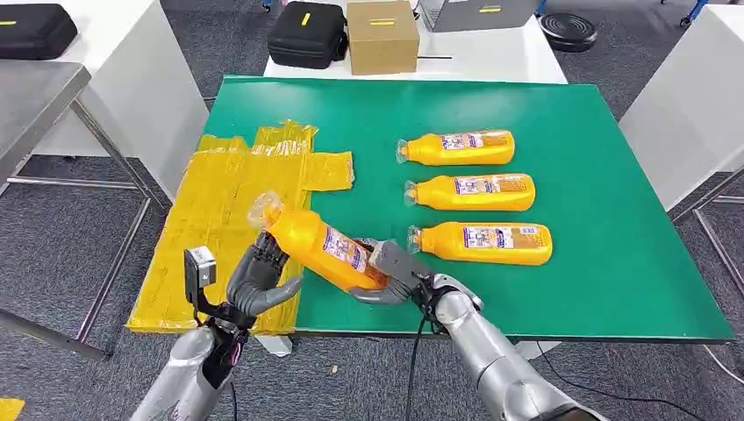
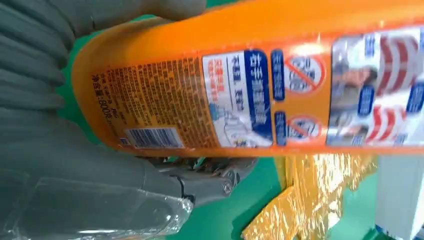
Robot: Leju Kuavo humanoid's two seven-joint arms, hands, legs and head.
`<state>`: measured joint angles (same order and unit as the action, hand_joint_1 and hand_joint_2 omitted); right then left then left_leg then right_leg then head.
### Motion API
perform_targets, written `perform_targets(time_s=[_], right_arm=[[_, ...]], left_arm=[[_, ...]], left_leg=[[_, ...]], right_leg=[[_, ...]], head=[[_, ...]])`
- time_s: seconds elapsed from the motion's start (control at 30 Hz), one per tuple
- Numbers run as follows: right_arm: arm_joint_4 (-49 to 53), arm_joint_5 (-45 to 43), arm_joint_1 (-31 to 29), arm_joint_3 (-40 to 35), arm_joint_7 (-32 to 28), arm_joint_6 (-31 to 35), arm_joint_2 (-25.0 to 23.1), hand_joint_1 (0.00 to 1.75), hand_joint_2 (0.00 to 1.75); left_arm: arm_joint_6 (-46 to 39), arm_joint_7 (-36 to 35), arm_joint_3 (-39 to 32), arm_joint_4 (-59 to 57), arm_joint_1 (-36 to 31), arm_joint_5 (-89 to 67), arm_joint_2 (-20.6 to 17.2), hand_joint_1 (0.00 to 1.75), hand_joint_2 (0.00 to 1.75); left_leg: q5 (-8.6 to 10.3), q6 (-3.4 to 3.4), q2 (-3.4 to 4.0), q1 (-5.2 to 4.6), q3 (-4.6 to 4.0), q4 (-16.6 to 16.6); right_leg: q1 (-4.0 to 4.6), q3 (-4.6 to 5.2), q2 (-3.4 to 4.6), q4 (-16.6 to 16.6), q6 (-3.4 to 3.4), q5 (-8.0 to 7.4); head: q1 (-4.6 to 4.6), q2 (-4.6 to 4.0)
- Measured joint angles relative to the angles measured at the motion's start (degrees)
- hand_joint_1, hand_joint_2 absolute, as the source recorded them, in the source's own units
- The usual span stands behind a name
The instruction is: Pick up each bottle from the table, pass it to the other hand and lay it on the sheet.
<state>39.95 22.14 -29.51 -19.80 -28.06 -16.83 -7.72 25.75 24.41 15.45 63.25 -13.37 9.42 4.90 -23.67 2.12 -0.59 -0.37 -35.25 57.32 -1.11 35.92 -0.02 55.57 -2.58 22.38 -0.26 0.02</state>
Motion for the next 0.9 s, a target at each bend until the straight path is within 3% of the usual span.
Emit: perform_targets(time_s=[0.27, 0.9], right_arm=[[-2.5, 2.2, -0.6, -3.1, 0.7, 0.1, -1.4, 1.75, 1.75], [-3.8, 1.9, -0.6, -4.0, 1.4, 0.5, -1.4, 1.75, 1.75]], left_arm=[[-4.2, -2.5, -0.4, -2.1, -3.9, 5.6, 0.3, 0.00, 1.75], [-6.2, -2.7, -0.8, -5.5, -5.9, 5.5, 0.4, 0.00, 1.75]], left_leg=[[0.00, 0.00, 0.01, 0.00, 0.01, 0.0], [0.01, 0.00, 0.01, 0.00, 0.01, 0.0]], right_leg=[[0.00, 0.01, 0.01, 0.0, 0.00, 0.00], [0.00, 0.01, 0.00, 0.0, 0.00, 0.00]], head=[[-0.02, 0.00], [-0.02, 0.00]])
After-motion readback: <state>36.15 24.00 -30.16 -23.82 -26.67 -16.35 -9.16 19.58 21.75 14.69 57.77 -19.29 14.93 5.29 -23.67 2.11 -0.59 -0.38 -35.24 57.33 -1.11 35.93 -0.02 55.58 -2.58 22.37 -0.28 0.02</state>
